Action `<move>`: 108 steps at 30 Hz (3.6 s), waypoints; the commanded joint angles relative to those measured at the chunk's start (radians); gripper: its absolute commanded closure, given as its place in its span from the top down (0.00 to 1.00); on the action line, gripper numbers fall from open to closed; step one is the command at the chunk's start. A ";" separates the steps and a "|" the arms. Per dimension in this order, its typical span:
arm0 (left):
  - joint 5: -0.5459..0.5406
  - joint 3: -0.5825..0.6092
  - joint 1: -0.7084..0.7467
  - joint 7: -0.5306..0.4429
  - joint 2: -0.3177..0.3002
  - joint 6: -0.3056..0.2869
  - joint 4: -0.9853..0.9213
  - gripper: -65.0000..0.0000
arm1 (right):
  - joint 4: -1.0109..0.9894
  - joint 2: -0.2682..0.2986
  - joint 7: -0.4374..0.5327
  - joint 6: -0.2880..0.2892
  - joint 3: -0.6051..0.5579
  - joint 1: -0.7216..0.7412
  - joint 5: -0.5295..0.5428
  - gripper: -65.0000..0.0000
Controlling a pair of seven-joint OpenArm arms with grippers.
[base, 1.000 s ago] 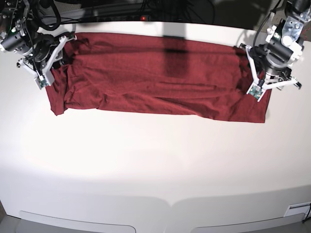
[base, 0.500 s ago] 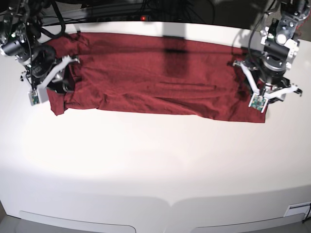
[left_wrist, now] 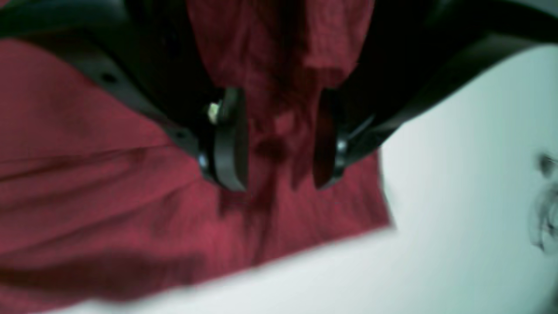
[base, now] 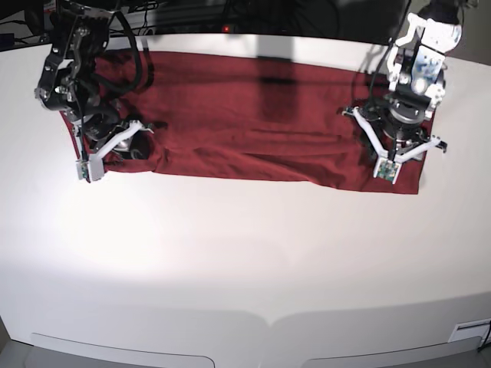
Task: Fold the T-shirt properly
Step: 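Release the shirt ends and regrasp them with both grippers, then pull the shirt ends apart with both grippers to smooth the strip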
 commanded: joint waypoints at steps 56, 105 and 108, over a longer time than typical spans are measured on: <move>0.065 -0.006 -0.347 -0.004 0.051 0.041 -0.307 0.37 | -0.504 0.155 0.135 -0.024 -0.096 0.373 -0.121 0.26; 0.763 -0.006 -0.390 0.246 -0.035 0.282 -0.299 0.70 | -0.297 0.155 0.015 0.009 -0.096 0.372 0.010 0.26; 0.776 -0.006 -0.390 0.246 -0.035 0.298 -0.299 0.70 | -0.297 0.155 0.015 0.009 -0.096 0.372 0.010 0.26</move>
